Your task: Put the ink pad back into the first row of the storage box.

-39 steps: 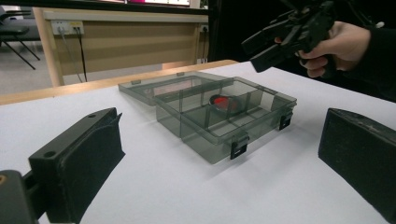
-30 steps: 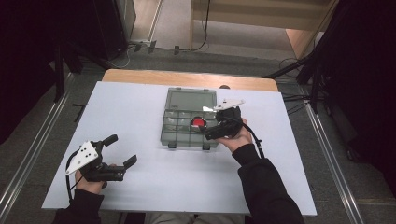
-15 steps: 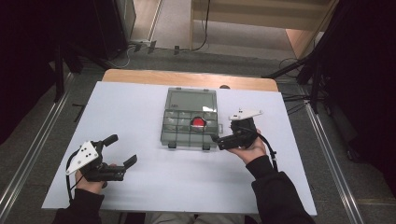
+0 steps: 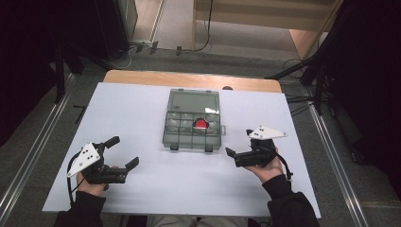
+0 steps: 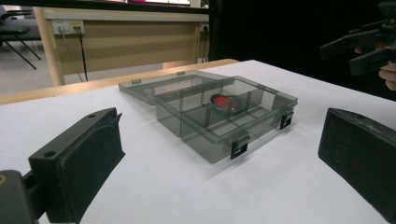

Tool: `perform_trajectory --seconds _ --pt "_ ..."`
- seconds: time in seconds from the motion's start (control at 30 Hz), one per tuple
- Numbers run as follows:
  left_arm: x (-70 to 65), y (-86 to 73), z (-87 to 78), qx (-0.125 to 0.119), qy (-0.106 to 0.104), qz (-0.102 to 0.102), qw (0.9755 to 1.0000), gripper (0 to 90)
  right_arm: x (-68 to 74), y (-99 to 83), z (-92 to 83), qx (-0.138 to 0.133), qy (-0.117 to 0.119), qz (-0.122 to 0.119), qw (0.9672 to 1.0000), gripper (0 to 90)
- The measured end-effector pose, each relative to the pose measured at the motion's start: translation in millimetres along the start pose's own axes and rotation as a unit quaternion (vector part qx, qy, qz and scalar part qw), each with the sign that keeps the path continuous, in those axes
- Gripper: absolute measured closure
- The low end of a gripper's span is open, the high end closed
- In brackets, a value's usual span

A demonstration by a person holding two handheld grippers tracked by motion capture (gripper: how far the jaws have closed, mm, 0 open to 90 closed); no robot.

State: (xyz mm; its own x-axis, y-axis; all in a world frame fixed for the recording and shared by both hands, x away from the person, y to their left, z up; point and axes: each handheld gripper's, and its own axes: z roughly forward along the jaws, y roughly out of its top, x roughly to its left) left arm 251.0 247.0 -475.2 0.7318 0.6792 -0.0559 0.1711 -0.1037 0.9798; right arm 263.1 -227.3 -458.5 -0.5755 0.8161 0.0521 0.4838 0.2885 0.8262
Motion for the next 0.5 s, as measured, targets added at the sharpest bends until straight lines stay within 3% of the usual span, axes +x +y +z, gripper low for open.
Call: perform_trajectory --seconds 0.03,0.2,0.5 --pt "0.0 0.0 0.0 0.001 0.0 0.001 1.0 0.0 -0.7 -2.2 -1.7 0.006 -0.001 0.003 1.0 0.0" --pt "0.0 -0.1 0.0 0.0 0.001 -0.001 1.0 0.0 -5.2 -14.0 -11.9 -0.011 -0.008 0.015 0.9998 0.0" --pt "0.0 -0.1 0.0 0.002 0.002 0.0 1.0 0.0 -12.7 -33.3 -29.4 -0.061 -0.013 0.035 0.9974 0.0"
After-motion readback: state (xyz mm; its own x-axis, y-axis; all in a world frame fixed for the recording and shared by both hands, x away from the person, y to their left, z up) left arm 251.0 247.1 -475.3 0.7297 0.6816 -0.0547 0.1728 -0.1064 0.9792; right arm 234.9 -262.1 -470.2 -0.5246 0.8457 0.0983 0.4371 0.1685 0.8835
